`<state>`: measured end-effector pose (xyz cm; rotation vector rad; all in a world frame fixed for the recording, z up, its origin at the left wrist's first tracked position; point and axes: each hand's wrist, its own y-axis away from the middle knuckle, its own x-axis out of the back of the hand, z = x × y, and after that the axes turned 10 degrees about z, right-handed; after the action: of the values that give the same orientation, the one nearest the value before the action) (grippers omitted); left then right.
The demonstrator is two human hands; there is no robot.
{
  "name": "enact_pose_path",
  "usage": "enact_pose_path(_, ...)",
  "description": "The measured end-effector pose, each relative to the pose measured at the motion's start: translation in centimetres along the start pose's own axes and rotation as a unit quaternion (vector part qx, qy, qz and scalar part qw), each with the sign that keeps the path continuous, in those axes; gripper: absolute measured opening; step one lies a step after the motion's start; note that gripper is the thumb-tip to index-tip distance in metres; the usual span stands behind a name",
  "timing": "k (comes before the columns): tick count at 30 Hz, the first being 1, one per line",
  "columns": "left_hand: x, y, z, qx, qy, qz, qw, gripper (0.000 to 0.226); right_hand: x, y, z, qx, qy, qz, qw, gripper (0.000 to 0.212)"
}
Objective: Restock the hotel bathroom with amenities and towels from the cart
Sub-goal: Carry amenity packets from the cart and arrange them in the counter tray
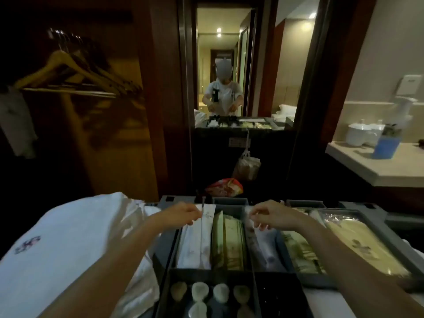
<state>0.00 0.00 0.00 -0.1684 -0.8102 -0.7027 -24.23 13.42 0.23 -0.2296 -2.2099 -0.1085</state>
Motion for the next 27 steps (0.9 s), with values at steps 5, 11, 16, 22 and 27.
enact_pose_path(5, -4.2, -2.1, -2.9, 0.056, -0.026, 0.126, 0.990, 0.036, -2.8, -2.7, 3.5, -0.040, -0.012, -0.056, 0.998, 0.014)
enact_pose_path(11, -8.1, -3.4, -5.7, 0.082, -0.056, 0.261, 0.960, 0.039, -5.7, -5.9, 6.5, -0.003, 0.061, -0.060, 0.996, 0.024)
enact_pose_path(16, -10.2, -3.5, -7.4, 0.050, -0.069, 0.297, 0.951, 0.036, -7.9, -8.5, 7.2, 0.044, 0.162, -0.005, 0.986, 0.044)
enact_pose_path(22, -10.4, -3.8, -7.4, 0.065, -0.059, 0.334, 0.938, 0.063, -11.1, -11.0, 5.8, 0.024, 0.094, 0.021, 0.995, 0.060)
enact_pose_path(27, -10.7, -4.1, -7.8, 0.073, -0.086, 0.342, 0.933, 0.067, -13.5, -11.6, 5.1, -0.015, 0.104, 0.082, 0.991, 0.069)
